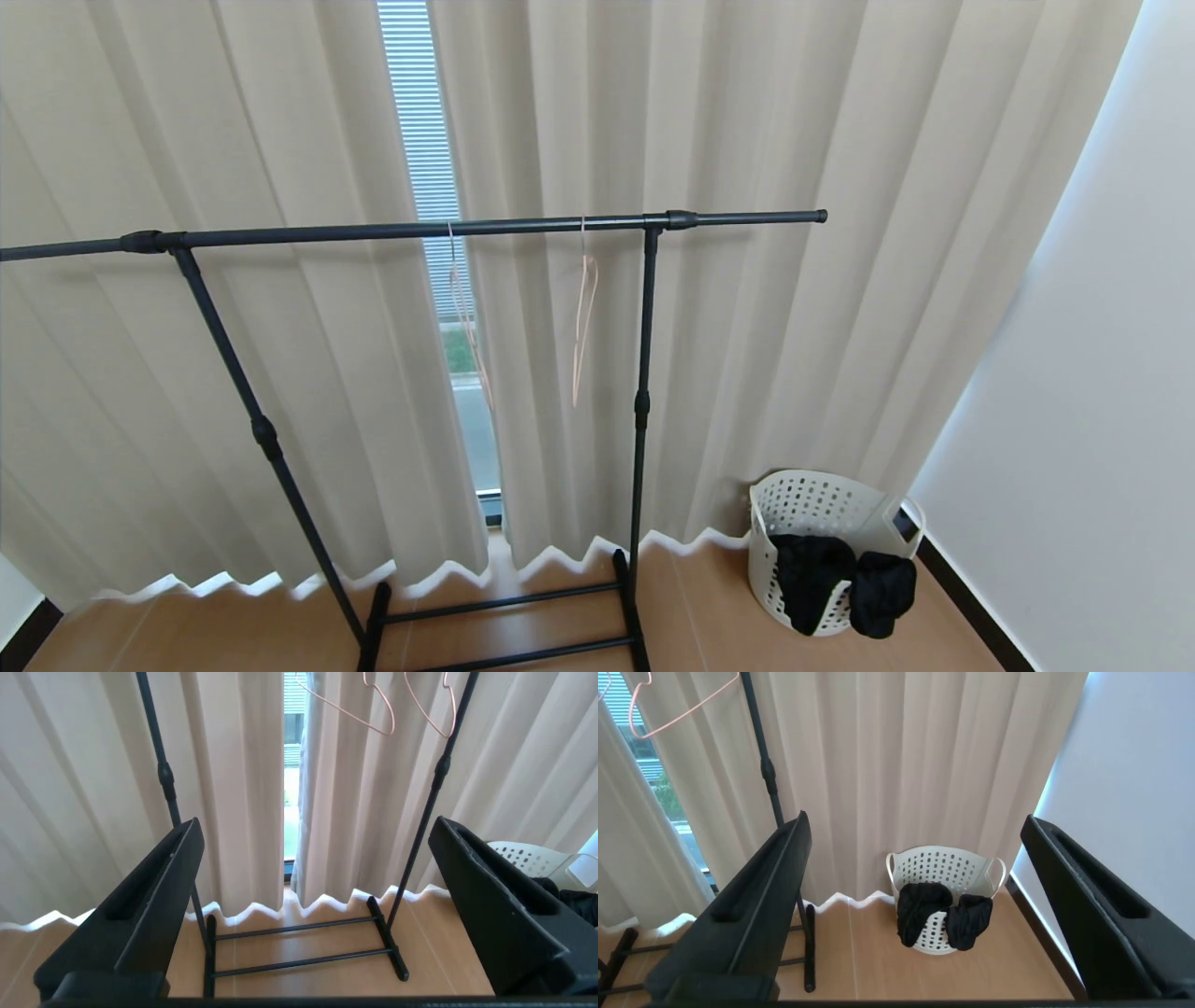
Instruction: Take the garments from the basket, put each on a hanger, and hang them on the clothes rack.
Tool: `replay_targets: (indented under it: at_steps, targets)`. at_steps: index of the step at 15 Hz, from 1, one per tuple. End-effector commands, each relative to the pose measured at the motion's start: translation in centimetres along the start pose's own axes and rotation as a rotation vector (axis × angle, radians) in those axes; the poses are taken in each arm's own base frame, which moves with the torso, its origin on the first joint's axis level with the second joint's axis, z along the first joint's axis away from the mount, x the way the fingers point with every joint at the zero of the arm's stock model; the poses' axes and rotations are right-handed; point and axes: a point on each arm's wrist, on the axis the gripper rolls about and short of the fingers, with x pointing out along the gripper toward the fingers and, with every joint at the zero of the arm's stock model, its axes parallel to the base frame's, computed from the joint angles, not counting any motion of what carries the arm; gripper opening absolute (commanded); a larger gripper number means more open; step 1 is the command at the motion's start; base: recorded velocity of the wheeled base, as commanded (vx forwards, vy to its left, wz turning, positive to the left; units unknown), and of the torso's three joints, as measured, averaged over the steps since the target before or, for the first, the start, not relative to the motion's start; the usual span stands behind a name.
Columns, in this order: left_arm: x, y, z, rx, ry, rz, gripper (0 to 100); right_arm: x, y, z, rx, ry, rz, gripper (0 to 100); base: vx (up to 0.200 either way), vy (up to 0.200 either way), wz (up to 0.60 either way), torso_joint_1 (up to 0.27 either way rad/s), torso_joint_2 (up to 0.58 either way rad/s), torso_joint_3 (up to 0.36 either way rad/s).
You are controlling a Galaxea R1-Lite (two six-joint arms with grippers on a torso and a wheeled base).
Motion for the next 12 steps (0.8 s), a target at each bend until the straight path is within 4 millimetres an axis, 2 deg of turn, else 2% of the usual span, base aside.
replay_targets:
  at_steps: [1,12]
  targets:
    - [0.01,0.0,0.0,0.0,0.001,0.0,100,0.01,0.0,0.01,0.0,0.001,0.0,100,0.0,0.0,0.0,0.0,0.0,0.0]
    - [0.01,-0.01,0.0,0.003,0.001,-0.003,100,0.0,0.0,0.0,0.008,-0.001,0.0,100,0.0,0.0,0.0,0.0,0.0,0.0]
